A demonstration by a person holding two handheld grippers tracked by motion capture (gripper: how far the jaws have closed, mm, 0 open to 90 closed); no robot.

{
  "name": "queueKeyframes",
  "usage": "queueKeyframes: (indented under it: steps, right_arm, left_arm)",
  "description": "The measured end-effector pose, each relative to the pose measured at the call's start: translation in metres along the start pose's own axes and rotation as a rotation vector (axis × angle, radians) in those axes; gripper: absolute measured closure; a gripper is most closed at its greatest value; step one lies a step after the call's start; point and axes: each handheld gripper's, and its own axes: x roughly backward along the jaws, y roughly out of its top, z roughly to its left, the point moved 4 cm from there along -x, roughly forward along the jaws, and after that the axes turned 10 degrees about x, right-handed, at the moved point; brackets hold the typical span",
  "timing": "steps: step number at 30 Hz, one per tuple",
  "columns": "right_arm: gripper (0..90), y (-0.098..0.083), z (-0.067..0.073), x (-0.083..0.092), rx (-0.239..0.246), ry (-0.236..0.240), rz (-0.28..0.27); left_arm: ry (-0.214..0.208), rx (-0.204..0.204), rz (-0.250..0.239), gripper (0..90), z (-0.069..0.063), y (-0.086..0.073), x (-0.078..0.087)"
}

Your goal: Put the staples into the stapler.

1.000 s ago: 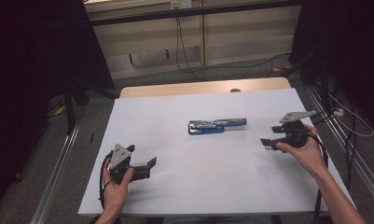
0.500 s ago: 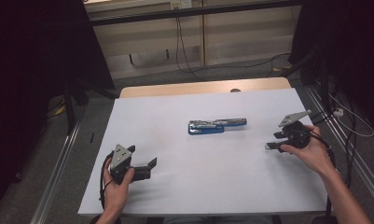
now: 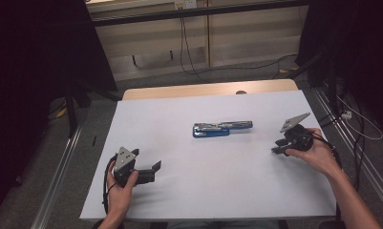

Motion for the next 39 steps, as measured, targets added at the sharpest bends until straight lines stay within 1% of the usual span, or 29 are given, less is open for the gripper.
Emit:
queueKeyframes:
  steps: [1,2,3,5,9,12,16,17,18,19,21,23,25,31,36,39]
  right_arm:
    - [64.6,-0.0001,-0.0003,-0.0011,0.003,-0.001,-0.002]
    - [65.1,-0.0005,-0.0004,-0.0018,0.007,0.000,0.008]
    - [65.1,-0.0008,-0.0006,-0.0029,0.014,0.003,0.010]
    - [65.6,-0.0011,-0.0006,-0.0045,0.011,0.009,0.013]
    - [69.6,-0.0007,0.0002,-0.0059,0.005,0.031,0.015]
    - [69.8,-0.0004,0.0002,-0.0062,0.002,0.030,0.017]
    - [71.3,-0.0002,0.0007,-0.0062,-0.009,0.035,0.023]
    - [72.6,0.0001,0.0008,-0.0063,-0.009,0.035,0.025]
    - [78.5,0.0003,0.0015,-0.0062,-0.011,0.043,0.028]
    - [78.8,0.0006,0.0025,-0.0061,-0.013,0.052,0.030]
    - [78.8,0.0010,0.0023,-0.0064,-0.007,0.050,0.032]
    - [78.8,0.0008,0.0028,-0.0063,-0.015,0.053,0.034]
    - [78.8,0.0011,0.0025,-0.0065,-0.009,0.047,0.035]
    - [79.2,0.0018,0.0038,-0.0064,-0.013,0.038,0.042]
    - [79.4,0.0025,0.0038,-0.0065,-0.009,0.026,0.035]
    - [79.4,0.0024,0.0037,-0.0062,-0.016,0.020,0.031]
  left_arm:
    - [-0.006,0.009,-0.002,3.8,0.0003,0.0001,-0.0001]
    - [-0.015,0.021,0.002,3.8,0.0010,-0.0001,0.0000]
    - [-0.015,0.032,-0.002,3.8,0.0013,-0.0002,-0.0003]
    - [-0.006,0.029,-0.002,3.9,0.0018,-0.0004,-0.0004]
    - [-0.010,0.024,-0.004,3.9,0.0025,0.0001,0.0003]
    - [-0.010,0.028,-0.009,3.9,0.0021,0.0002,0.0005]
    - [-0.014,0.019,-0.009,3.9,0.0013,0.0005,0.0007]
    - [-0.012,0.018,-0.008,3.9,0.0011,0.0005,0.0009]
    - [-0.015,0.018,-0.010,3.9,0.0008,0.0005,0.0008]
    - [-0.015,0.016,-0.011,3.9,0.0007,0.0005,0.0008]
    - [-0.016,0.014,-0.012,3.9,0.0004,0.0007,0.0012]
    - [-0.015,0.008,-0.010,3.9,0.0005,0.0007,0.0014]
    - [-0.017,0.010,-0.011,3.9,0.0000,0.0007,0.0011]
    - [-0.017,0.003,-0.010,3.9,-0.0003,0.0010,0.0013]
    - [-0.016,0.001,-0.009,3.9,-0.0004,0.0008,0.0012]
    - [-0.017,0.002,-0.010,3.9,-0.0001,0.0008,0.0014]
